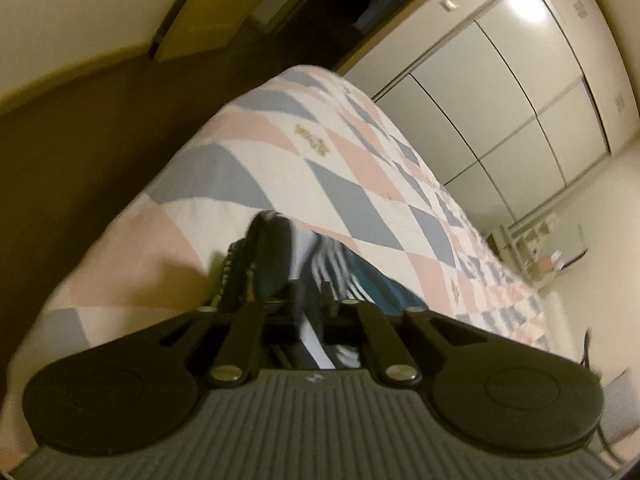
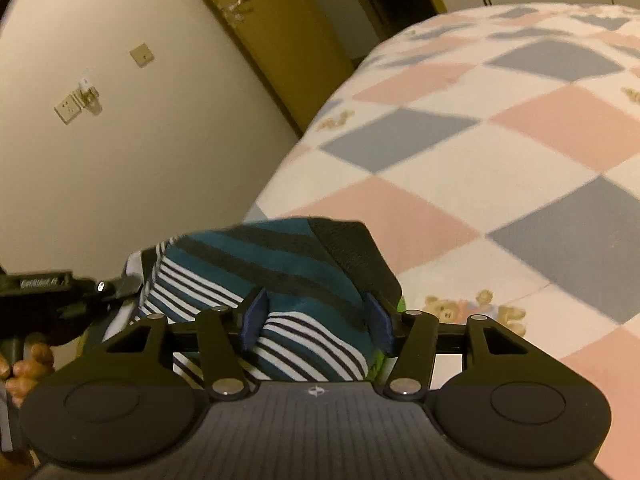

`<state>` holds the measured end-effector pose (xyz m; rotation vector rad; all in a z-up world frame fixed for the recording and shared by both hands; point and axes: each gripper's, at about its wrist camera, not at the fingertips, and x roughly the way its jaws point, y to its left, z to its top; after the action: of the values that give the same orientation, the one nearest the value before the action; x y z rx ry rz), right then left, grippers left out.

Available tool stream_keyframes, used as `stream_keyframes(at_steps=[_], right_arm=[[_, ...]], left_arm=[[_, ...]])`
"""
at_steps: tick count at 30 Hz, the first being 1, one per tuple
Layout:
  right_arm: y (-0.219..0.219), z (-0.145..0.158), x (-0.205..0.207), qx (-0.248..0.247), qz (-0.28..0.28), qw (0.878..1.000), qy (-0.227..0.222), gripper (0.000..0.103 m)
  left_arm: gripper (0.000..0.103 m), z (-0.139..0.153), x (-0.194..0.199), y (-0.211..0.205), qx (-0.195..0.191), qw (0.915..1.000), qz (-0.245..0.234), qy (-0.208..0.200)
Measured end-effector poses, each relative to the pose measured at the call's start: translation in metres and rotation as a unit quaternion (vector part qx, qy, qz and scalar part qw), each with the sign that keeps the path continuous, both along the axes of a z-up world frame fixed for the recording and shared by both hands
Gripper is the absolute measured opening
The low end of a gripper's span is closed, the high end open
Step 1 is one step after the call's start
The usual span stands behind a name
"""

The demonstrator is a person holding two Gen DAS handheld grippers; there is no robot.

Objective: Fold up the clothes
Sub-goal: 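Lower the striped bundle onto the folded green towel with both grippers, then open both grippers and pull them back from the stacked clothes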

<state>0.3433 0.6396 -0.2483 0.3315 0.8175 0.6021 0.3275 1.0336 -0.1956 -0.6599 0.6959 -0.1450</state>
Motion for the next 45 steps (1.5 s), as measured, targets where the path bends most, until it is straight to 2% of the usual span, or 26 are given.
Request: stream_keyframes(at_steps=[3,8,11,12,14,17,21,22,26,29,32,36,38,40,45], right_arm=[[-0.010,0.030,-0.021,0.012,0.020,0.999,-0.034,0.053],[-0.014,0.061,-0.073,0.019,0.097,0.992,-0.074,0.053],[-0.006,0.057,-0.103,-0.003,0.143,0.986,-0.090,0.053],[-0.001,0.050,-0.112,-0.025,0.158,0.983,-0.095,0.053],[0.008,0.036,-0.126,-0.068,0.182,0.976,-0.103,0.053],[0.014,0.018,-0.127,-0.107,0.186,0.972,-0.097,0.054],[0.016,0.028,-0.124,-0.098,0.187,0.973,-0.093,0.054],[0.014,0.034,-0.123,-0.091,0.183,0.975,-0.093,0.054],[-0.001,0.057,-0.124,-0.062,0.153,0.979,-0.117,0.053],[-0.001,0.055,-0.124,-0.063,0.161,0.978,-0.121,0.053],[0.011,0.035,-0.123,-0.100,0.183,0.972,-0.107,0.053],[0.014,0.033,-0.119,-0.101,0.193,0.970,-0.104,0.053],[0.008,0.041,-0.119,-0.088,0.190,0.973,-0.099,0.053],[-0.001,0.052,-0.122,-0.069,0.181,0.976,-0.096,0.053],[-0.023,0.068,-0.135,-0.043,0.173,0.981,-0.081,0.063]], left_arm=[[0.012,0.019,-0.031,-0.012,0.036,0.9992,-0.006,-0.015],[0.012,0.019,-0.078,-0.027,0.059,0.9980,-0.002,-0.021],[0.012,-0.002,-0.095,-0.035,0.066,0.9978,0.000,-0.008],[0.011,-0.009,-0.099,-0.038,0.076,0.9971,0.004,-0.004],[0.008,-0.022,-0.102,-0.038,0.072,0.9973,0.011,0.004],[0.005,-0.026,-0.100,-0.038,0.072,0.9970,0.028,0.001],[0.005,-0.006,-0.103,-0.046,0.090,0.9951,0.040,-0.001],[0.007,0.001,-0.106,-0.050,0.096,0.9945,0.042,-0.007],[0.012,0.015,-0.117,-0.063,0.116,0.9921,0.038,-0.028],[0.011,-0.002,-0.117,-0.070,0.138,0.9897,0.039,0.002],[0.012,-0.010,-0.121,-0.071,0.140,0.9885,0.056,0.008],[0.012,0.002,-0.125,-0.080,0.145,0.9861,0.080,0.017],[0.018,0.010,-0.127,-0.086,0.150,0.9841,0.092,0.026],[0.026,0.020,-0.132,-0.094,0.160,0.9800,0.109,0.046],[0.033,0.040,-0.156,-0.128,0.161,0.9675,0.168,0.098]])
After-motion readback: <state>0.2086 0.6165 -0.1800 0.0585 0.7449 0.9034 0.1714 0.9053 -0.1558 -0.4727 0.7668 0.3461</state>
